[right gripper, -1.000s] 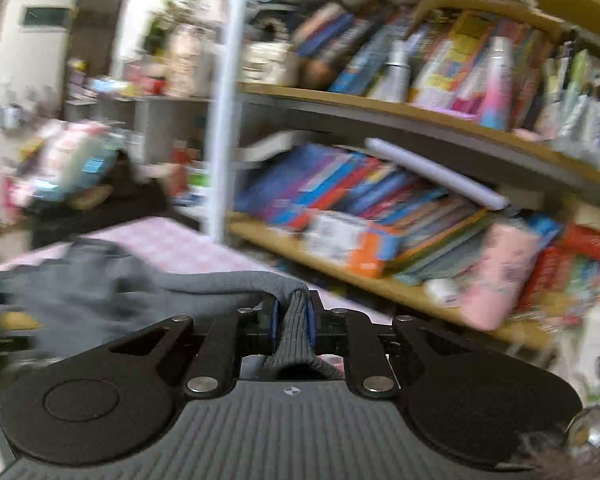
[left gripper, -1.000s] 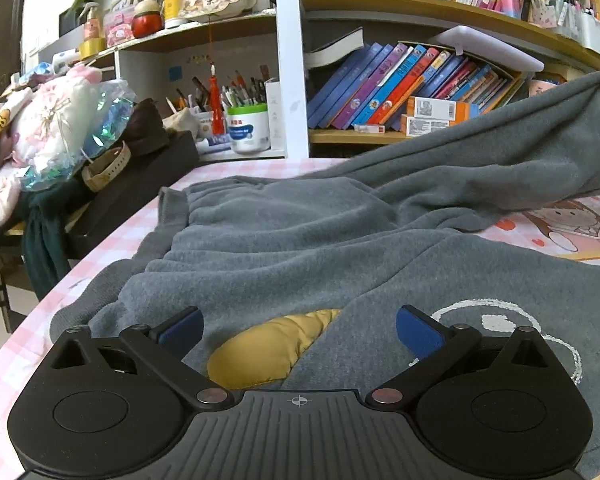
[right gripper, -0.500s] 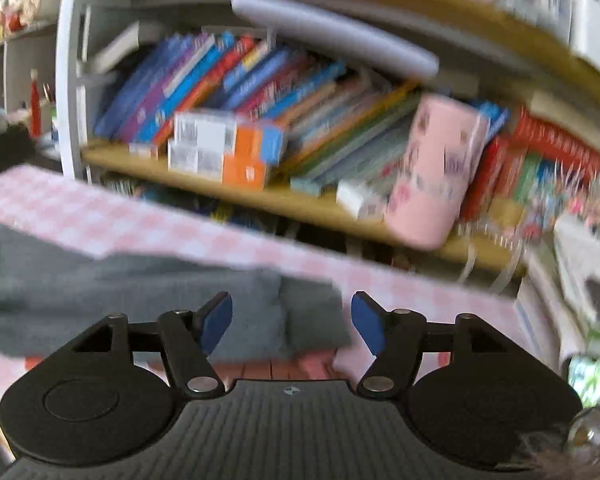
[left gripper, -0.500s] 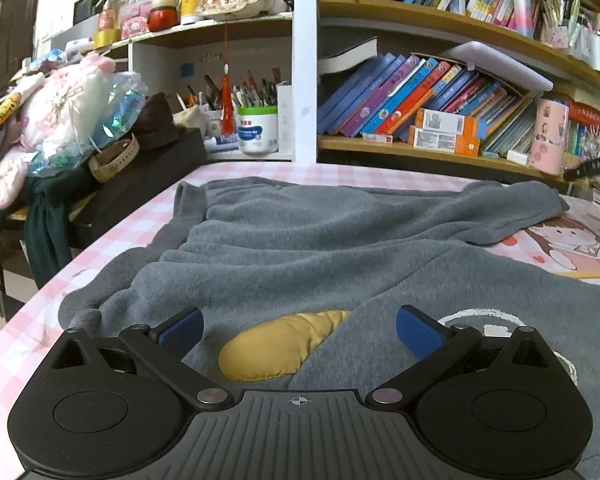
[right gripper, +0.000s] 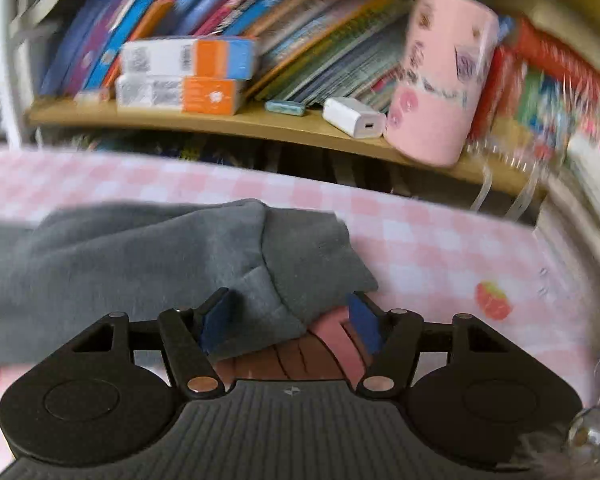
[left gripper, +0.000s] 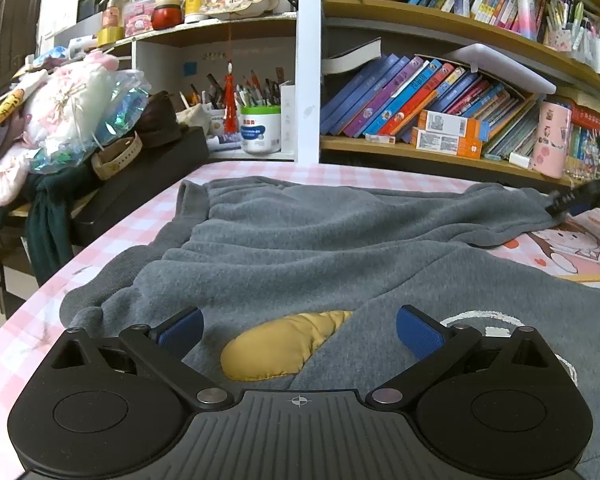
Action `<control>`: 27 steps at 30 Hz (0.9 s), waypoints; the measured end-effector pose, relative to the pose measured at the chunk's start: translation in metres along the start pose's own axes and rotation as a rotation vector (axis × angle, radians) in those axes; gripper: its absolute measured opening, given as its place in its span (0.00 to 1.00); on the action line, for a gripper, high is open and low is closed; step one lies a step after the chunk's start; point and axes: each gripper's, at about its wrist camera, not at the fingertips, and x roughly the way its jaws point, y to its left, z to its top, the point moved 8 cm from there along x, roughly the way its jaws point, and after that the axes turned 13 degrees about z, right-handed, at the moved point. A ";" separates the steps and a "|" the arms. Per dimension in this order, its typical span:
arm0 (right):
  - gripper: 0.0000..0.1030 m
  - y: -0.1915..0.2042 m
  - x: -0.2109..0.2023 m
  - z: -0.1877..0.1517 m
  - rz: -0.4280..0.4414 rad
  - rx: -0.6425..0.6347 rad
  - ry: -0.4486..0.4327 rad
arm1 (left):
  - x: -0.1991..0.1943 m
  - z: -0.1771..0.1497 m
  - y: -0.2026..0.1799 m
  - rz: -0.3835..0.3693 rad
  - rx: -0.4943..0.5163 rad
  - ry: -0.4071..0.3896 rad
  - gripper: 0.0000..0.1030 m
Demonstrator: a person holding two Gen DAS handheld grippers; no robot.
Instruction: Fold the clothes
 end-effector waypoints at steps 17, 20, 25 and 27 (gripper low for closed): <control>0.62 0.007 -0.095 -0.030 0.099 -0.100 -0.026 | 0.001 0.000 -0.001 -0.006 0.010 0.003 1.00; 0.58 0.027 -0.089 -0.009 0.142 -0.119 -0.068 | 0.000 -0.001 -0.001 -0.007 0.010 0.002 1.00; 0.44 0.072 -0.052 0.021 0.212 -0.168 -0.046 | 0.000 0.000 0.001 -0.021 -0.006 0.001 1.00; 0.36 0.089 -0.031 0.023 0.275 -0.144 0.005 | 0.000 0.000 0.001 -0.024 -0.008 -0.001 1.00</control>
